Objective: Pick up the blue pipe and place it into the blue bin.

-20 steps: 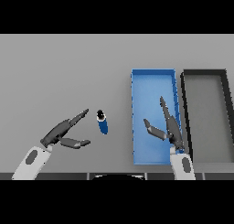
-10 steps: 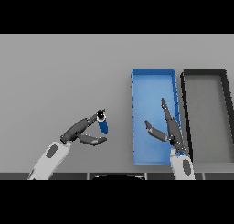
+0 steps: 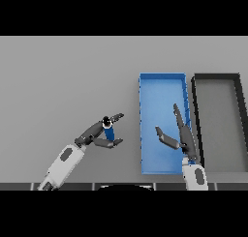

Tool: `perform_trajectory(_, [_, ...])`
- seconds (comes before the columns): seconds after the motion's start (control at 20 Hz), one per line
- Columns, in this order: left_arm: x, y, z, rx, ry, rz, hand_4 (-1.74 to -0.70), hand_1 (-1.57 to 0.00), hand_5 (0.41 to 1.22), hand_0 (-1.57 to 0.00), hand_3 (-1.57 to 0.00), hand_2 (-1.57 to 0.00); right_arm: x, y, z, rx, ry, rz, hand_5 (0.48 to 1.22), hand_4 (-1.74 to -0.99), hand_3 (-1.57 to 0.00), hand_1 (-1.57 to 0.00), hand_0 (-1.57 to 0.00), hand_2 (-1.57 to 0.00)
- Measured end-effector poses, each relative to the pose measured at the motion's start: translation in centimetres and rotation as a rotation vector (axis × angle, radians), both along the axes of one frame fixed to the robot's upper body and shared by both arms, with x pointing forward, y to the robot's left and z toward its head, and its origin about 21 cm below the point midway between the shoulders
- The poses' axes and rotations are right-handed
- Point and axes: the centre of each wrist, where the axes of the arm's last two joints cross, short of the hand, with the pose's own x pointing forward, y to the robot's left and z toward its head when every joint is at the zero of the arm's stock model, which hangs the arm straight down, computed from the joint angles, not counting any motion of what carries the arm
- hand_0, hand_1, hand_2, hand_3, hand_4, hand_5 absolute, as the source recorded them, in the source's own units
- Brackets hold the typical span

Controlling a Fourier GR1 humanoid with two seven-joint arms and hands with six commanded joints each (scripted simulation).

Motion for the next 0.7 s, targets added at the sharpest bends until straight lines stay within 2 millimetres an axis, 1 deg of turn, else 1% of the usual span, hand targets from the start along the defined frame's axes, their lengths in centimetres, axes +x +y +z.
perform_trajectory(0.05, [-0.1,-0.5,-0.3,-0.007,0.011,0.006,-1.32,-0.26,0.651,-0.10,-0.22,-0.36,0.0,-0.4,0.2,-0.005,-0.002,-0.005,0.605,-1.198,0.00,0.00,0.00,0.00])
perform_trajectory(0.1, [-0.1,-1.0,-0.1,-0.014,0.013,0.010,-1.34,-0.46,0.765,-0.29,-0.49,-0.54,0.3,-0.3,0.4,0.004,0.007,-0.004,0.605,-1.199,0.00,0.00,0.00,0.00])
perform_trajectory(0.15, [-0.2,-1.3,-0.2,-0.046,0.025,0.020,-1.42,-0.68,0.856,-0.50,-0.70,-0.73,0.3,-0.4,0.0,0.005,0.018,0.004,0.604,-1.196,0.00,0.00,0.00,0.00])
perform_trajectory(0.2, [-0.4,-1.4,-0.5,-0.047,0.042,0.037,-1.48,-0.86,0.929,-0.72,-0.88,-0.90,0.0,-0.3,0.0,0.007,0.012,0.014,0.604,-1.198,0.00,0.00,0.00,0.00])
perform_trajectory(0.25, [-0.5,-1.8,-0.5,-0.041,0.035,0.028,-1.53,-1.00,0.988,-0.89,-1.01,-1.03,0.1,-0.1,-0.1,0.015,0.015,0.015,0.604,-1.195,0.00,0.00,0.00,0.00])
perform_trajectory(0.3, [-0.4,-2.0,-0.4,-0.033,0.028,0.013,-1.57,-1.11,1.034,-1.02,-1.10,-1.14,0.2,-0.2,-0.1,0.012,0.017,0.009,0.604,-1.196,0.00,0.00,0.00,0.00])
perform_trajectory(0.35, [-0.6,-2.1,-0.5,-0.044,0.021,-0.007,-1.60,-1.20,1.072,-1.13,-1.17,-1.23,0.0,0.1,-0.2,0.020,0.004,0.023,0.604,-1.198,0.00,0.00,0.00,0.00])
perform_trajectory(0.4, [-0.9,-2.4,-0.7,-0.059,0.001,-0.025,-1.63,-1.28,1.101,-1.22,-1.22,-1.30,0.4,0.0,0.1,0.012,0.011,0.017,0.603,-1.195,0.00,0.00,0.00,0.00])
perform_trajectory(0.45, [-1.1,-2.6,-0.8,-0.059,-0.017,-0.024,-1.65,-1.34,1.125,-1.29,-1.27,-1.35,0.1,-0.2,-0.1,0.008,0.005,0.021,0.602,-1.191,0.00,0.00,0.00,0.00])
perform_trajectory(0.5, [-0.8,-2.5,-0.7,-0.051,-0.028,-0.012,-1.67,-1.38,1.144,-1.35,-1.32,-1.40,0.1,-0.3,0.0,0.012,0.001,0.020,0.600,-1.190,0.00,0.00,0.00,0.00])
perform_trajectory(0.55, [-1.1,-2.3,-0.5,-0.065,-0.037,-0.013,-1.68,-1.42,1.160,-1.39,-1.35,-1.43,0.1,0.0,0.0,0.016,0.006,0.021,0.602,-1.192,0.00,0.00,0.00,0.00])
perform_trajectory(0.65, [-1.1,-2.9,0.0,-0.090,-0.061,0.003,-1.70,-1.48,1.182,-1.46,-1.41,-1.48,0.3,0.0,0.1,0.003,0.008,0.018,0.603,-1.189,0.00,0.00,0.00,0.00])
perform_trajectory(0.7, [-1.5,-3.4,0.5,-0.117,-0.080,-0.001,-1.71,-1.49,1.190,-1.48,-1.42,-1.50,0.4,0.2,-0.2,0.001,0.021,0.017,0.603,-1.187,0.00,0.00,0.00,0.00])
